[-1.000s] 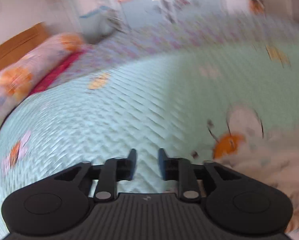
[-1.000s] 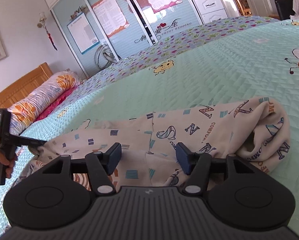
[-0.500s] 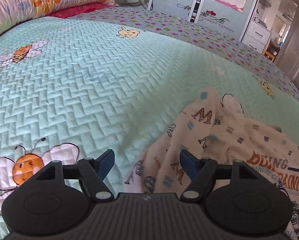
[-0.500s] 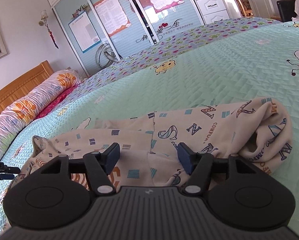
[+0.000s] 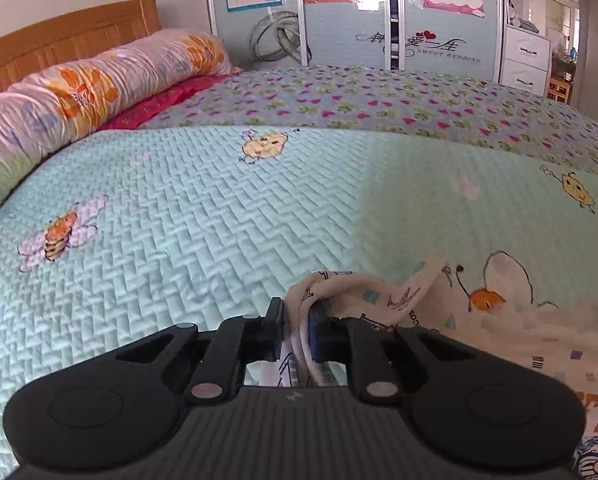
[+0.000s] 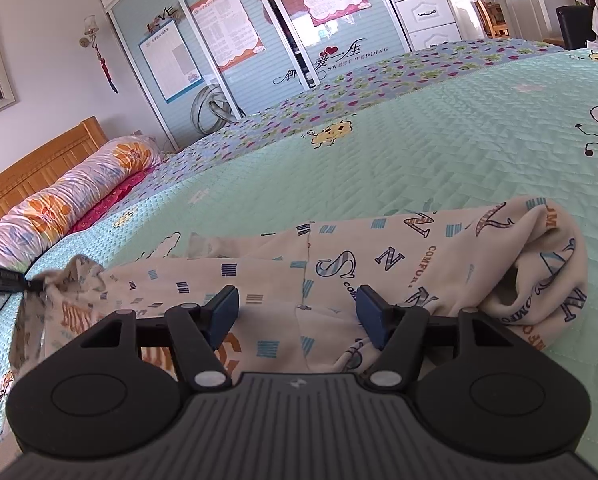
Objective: Fold clothes
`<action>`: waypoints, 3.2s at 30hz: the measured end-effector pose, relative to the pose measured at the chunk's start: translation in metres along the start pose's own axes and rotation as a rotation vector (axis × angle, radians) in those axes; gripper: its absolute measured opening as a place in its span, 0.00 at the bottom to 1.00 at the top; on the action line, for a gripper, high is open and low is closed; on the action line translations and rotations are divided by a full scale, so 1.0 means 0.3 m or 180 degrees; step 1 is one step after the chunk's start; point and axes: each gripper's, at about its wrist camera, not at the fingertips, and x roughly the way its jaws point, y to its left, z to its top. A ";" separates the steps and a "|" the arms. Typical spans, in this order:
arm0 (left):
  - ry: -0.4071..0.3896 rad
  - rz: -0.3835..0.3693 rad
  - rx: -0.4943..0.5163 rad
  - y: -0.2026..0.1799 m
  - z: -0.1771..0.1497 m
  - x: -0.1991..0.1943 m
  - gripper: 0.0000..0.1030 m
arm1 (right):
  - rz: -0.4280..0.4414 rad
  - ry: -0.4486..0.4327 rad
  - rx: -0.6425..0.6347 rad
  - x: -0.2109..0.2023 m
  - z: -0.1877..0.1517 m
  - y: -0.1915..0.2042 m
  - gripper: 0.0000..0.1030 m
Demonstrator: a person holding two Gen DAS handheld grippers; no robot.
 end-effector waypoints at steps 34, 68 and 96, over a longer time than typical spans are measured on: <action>0.0876 -0.0678 -0.1311 0.282 -0.316 -0.061 0.86 | 0.0172 0.0021 -0.0012 0.013 0.005 0.005 0.67; 0.0767 -0.1413 -0.1457 0.235 -0.654 -0.431 0.67 | 0.0452 -0.0309 0.1026 -0.200 -0.095 -0.074 0.68; 0.0720 -0.1842 -0.2240 0.452 -0.604 -0.556 0.02 | -0.0485 0.0460 -0.0520 -0.563 -0.366 0.400 0.11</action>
